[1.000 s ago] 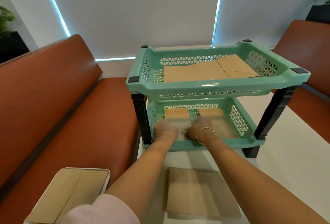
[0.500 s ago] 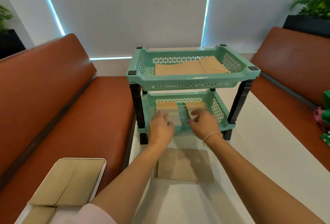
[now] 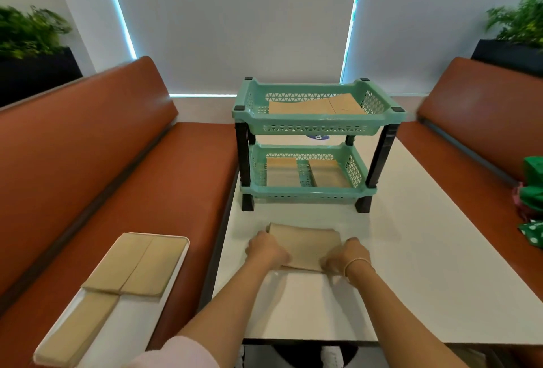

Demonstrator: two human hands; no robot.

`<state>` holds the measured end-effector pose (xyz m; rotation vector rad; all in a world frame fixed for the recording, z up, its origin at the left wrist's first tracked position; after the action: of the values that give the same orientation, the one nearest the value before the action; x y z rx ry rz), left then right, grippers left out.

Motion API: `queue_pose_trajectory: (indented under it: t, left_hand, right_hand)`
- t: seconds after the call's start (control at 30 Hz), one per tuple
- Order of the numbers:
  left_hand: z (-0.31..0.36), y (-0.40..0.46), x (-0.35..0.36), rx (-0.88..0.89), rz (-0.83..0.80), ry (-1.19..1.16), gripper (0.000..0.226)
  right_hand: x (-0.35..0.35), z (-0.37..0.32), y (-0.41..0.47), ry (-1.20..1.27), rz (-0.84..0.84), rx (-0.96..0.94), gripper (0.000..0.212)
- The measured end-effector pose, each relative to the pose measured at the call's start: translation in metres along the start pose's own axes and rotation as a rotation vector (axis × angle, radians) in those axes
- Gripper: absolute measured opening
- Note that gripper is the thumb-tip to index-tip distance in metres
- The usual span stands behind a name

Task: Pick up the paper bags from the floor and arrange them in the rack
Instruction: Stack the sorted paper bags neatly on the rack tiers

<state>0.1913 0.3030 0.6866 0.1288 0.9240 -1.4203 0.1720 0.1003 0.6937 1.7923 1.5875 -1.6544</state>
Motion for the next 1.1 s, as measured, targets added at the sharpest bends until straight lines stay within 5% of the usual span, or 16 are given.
queue_pose_trajectory:
  t: [0.17, 0.27, 0.6, 0.7, 0.83, 1.0, 1.1]
  left_hand:
    - [-0.015, -0.009, 0.005, -0.052, -0.077, -0.074, 0.070]
    - [-0.021, -0.018, 0.009, -0.046, -0.102, -0.127, 0.064]
    - [-0.037, -0.052, 0.008, 0.216, -0.130, -0.567, 0.063]
    - [-0.043, -0.059, 0.002, 0.238, -0.113, -0.577, 0.058]
    - [-0.044, -0.070, -0.008, 0.258, -0.009, -0.607, 0.054]
    - [-0.029, -0.087, -0.015, 0.325, 0.073, -0.622, 0.064]
    - [-0.025, -0.093, -0.012, 0.316, 0.091, -0.602, 0.049]
  right_hand:
    - [0.007, 0.012, -0.009, -0.013, -0.077, 0.005, 0.074]
    - [0.010, 0.017, -0.017, -0.016, -0.075, -0.043, 0.048]
    - [0.017, 0.037, -0.049, 0.629, 0.128, -0.187, 0.057]
    - [0.013, 0.034, -0.062, 0.590, 0.175, -0.326, 0.077]
    - [0.008, 0.026, -0.076, 0.526, 0.245, -0.390, 0.043]
    - [0.014, 0.025, -0.083, 0.513, 0.228, -0.333, 0.038]
    - [0.013, 0.025, -0.089, 0.513, 0.232, -0.310, 0.039]
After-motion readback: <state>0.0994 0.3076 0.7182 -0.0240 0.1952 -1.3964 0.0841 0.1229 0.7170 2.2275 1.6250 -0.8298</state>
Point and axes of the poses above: each hand's wrist, its own y-axis towards the middle knuckle, its own x-axis out of the palm, z = x × y, the point moved 7 cm from there along y, towards the middle knuckle, and after that the axes turned 9 degrees about -y, right-handed, at the moved point
